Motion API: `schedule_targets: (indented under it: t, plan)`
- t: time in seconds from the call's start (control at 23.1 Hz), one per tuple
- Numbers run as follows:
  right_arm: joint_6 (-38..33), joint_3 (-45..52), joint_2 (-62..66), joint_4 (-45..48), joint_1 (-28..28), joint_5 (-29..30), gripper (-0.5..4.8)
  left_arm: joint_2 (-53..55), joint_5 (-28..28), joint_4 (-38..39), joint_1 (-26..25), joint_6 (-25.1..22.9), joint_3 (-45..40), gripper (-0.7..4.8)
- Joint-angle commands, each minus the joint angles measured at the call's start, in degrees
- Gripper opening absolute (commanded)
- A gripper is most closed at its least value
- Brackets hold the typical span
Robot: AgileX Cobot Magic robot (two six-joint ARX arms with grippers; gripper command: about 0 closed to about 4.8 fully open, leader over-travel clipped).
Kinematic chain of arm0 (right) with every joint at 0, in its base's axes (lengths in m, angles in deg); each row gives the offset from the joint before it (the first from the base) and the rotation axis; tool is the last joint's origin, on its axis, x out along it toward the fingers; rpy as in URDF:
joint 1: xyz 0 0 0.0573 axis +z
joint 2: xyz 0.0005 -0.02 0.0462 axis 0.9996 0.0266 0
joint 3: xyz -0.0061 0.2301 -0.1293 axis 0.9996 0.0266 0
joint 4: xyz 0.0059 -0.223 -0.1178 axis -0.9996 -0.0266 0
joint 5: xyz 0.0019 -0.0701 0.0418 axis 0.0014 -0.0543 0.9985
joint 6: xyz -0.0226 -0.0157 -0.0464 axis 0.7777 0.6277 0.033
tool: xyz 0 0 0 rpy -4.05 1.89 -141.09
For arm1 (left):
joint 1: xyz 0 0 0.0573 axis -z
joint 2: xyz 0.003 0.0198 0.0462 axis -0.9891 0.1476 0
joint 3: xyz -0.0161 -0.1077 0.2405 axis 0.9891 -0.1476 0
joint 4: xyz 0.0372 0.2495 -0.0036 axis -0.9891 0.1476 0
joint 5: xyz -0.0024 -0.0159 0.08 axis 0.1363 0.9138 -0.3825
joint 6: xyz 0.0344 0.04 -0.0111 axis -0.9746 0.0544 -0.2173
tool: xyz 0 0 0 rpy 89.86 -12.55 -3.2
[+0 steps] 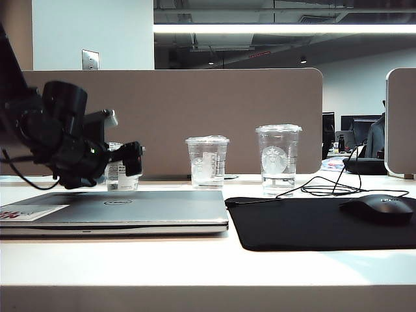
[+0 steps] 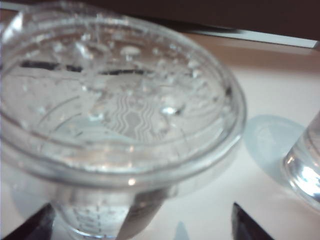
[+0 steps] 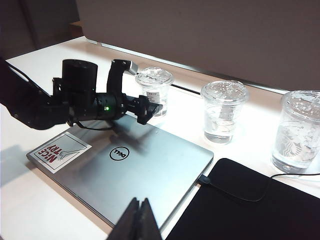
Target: Pick up the coffee cup on the left and place it on the left side of the laptop.
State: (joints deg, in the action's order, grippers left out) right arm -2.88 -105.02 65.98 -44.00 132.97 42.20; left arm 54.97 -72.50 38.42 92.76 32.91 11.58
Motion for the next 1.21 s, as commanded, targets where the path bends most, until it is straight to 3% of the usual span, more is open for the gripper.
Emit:
schedule_targets:
  t: [0.04, 0.78, 1.21]
  plan:
    - [-0.2, -0.4, -0.1, 1.1, 0.2, 0.0, -0.05, 1.2, -0.2, -2.9, 0.0, 0.1, 0.1, 4.79]
    - [-0.2, -0.4, 0.0, 1.1, 0.2, 0.0, -0.05, 3.0, -3.7, -6.5, 0.0, -0.1, 0.5, 4.79]
    - [-0.2, -0.4, 0.2, 1.9, 0.2, 0.0, -0.05, 3.3, -3.9, 5.0, 0.0, -2.3, 9.4, 4.79]
